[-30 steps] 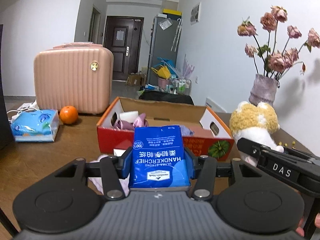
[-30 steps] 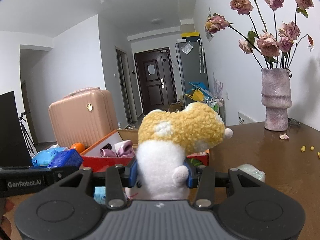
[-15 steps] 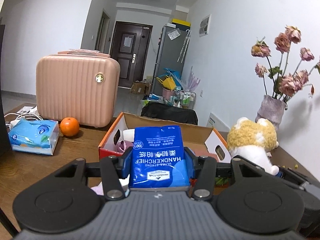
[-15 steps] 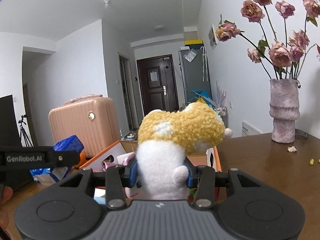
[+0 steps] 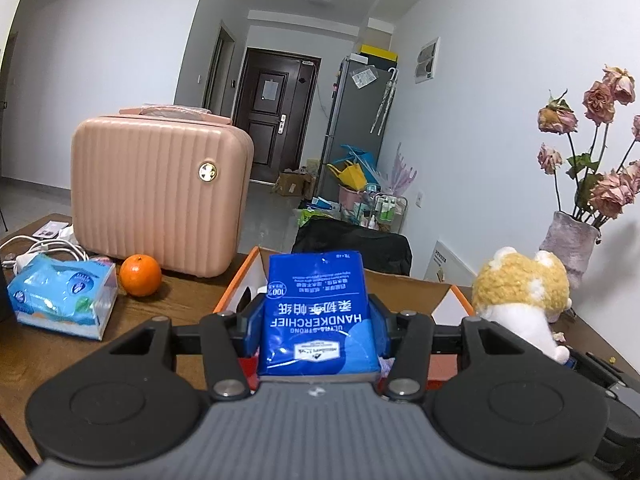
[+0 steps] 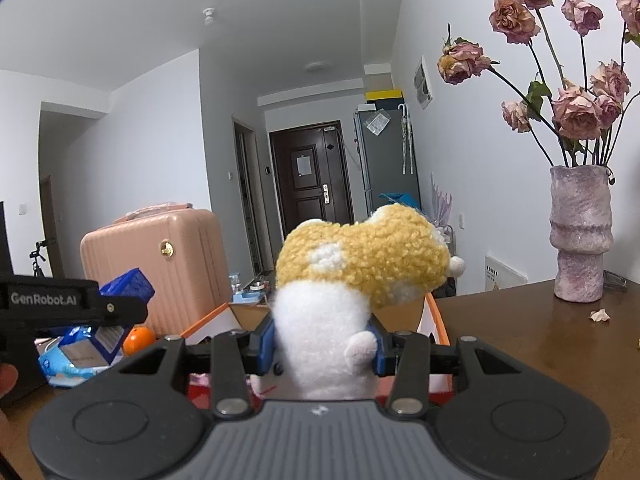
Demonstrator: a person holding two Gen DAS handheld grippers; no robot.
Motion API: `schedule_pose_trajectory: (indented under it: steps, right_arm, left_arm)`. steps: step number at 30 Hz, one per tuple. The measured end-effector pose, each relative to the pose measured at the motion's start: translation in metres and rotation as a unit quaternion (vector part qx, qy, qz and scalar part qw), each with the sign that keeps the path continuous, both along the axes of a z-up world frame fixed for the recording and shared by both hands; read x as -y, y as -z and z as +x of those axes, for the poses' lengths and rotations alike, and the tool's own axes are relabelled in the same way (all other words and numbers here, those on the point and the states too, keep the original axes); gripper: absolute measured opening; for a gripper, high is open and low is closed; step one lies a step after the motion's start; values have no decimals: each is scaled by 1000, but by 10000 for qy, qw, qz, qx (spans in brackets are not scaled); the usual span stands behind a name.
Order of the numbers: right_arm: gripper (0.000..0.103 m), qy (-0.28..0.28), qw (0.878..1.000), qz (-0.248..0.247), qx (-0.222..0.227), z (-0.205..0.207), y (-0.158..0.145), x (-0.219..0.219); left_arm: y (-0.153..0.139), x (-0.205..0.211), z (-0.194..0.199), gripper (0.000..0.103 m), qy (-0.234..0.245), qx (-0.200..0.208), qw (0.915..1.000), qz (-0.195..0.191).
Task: Organize soft objects
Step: 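Carry the pack in the left tool while the right tool carries the sheep to the box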
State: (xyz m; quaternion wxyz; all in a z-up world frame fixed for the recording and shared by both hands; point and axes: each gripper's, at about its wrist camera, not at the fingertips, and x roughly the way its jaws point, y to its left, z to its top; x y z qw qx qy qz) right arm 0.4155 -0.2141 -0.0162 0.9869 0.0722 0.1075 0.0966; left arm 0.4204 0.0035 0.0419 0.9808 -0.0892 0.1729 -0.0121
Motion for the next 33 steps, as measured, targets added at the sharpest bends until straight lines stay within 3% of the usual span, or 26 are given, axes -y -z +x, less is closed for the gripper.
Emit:
schedule_pose_trajectory:
  steps: [17,33]
  right_arm:
    - [43,186,9998,21,-23,49,0,-4]
    - [43,253,9990,-64,-352,101,12,-9]
  left_arm:
    - [-5,10,56,52,160,148,9998,11]
    - [8,18,108,52,297,-57,9994,193]
